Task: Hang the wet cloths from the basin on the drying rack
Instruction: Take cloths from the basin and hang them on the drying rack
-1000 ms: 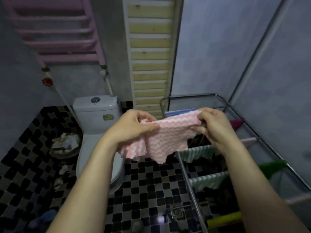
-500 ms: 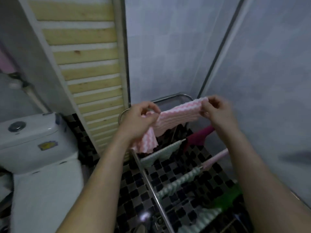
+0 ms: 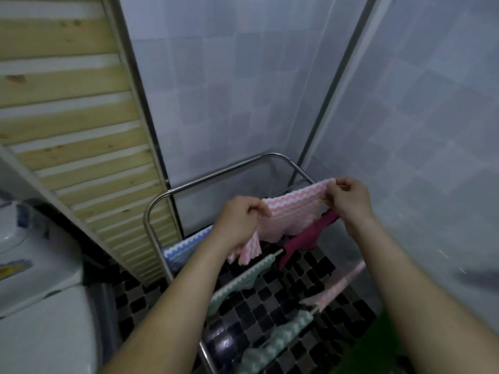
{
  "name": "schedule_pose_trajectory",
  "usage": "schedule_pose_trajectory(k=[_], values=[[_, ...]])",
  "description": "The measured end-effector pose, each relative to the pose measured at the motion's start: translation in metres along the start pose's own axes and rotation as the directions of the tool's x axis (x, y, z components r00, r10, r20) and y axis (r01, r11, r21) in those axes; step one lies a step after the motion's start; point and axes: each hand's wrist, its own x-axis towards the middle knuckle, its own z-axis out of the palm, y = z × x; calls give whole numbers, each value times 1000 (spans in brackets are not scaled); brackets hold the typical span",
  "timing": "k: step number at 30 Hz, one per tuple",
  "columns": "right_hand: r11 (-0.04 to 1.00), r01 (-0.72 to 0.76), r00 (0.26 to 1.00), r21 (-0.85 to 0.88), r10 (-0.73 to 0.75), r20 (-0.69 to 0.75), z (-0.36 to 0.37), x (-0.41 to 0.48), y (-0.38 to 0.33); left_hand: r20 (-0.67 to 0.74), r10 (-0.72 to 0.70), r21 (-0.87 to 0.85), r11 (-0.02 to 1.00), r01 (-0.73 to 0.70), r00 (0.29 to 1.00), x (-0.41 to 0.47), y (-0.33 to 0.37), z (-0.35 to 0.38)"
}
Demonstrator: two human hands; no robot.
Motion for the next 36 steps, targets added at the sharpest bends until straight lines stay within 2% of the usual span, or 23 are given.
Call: schedule_pose_trajectory(k=[3, 6, 8, 10, 12, 15, 16, 18, 20, 21, 26, 30, 36], values=[[1000, -13, 1000, -22, 13, 15, 8, 22, 5, -42, -67, -44, 997, 65, 997, 19, -2, 3], [994, 53, 999, -99, -54, -7, 20, 46, 2, -117, -87, -60, 995, 80, 989, 37, -2, 1], [994, 87, 996, -60, -86, 25, 35, 61, -1, -127, -117, -29, 993, 114, 985, 52, -2, 0], [995, 99, 992, -20, -97, 76, 51, 66, -3, -126, -116, 154, 979, 135, 985, 65, -6, -4], [993, 75, 995, -86, -69, 69, 65, 65, 5, -124, -100, 367, 920, 139, 987, 73, -12, -7], [957, -34, 999, -287, 43, 25, 71, 55, 26, -53, -125, 511, 849, 134, 991, 75, -18, -4], [950, -82, 996, -301, 91, 17, 72, 54, 34, -8, -148, 546, 828, 128, 989, 74, -19, 0], [967, -191, 979, -169, 201, 42, 76, 53, 43, 48, -171, 598, 794, 109, 984, 71, -21, 6], [965, -262, 964, -34, 263, 41, 81, 58, 49, 21, -147, 605, 789, 104, 989, 74, -25, 9], [964, -264, 964, -37, 265, 31, 83, 59, 49, -5, -138, 598, 793, 113, 990, 77, -27, 10], [962, -235, 972, -139, 236, -7, 87, 70, 54, -46, -141, 605, 784, 140, 989, 85, -30, 13], [935, -201, 979, -292, 184, -83, 85, 75, 54, -71, -86, 606, 788, 112, 994, 87, -28, 18], [935, -191, 981, -298, 170, -93, 84, 71, 52, -52, -81, 560, 823, 96, 995, 86, -29, 17]])
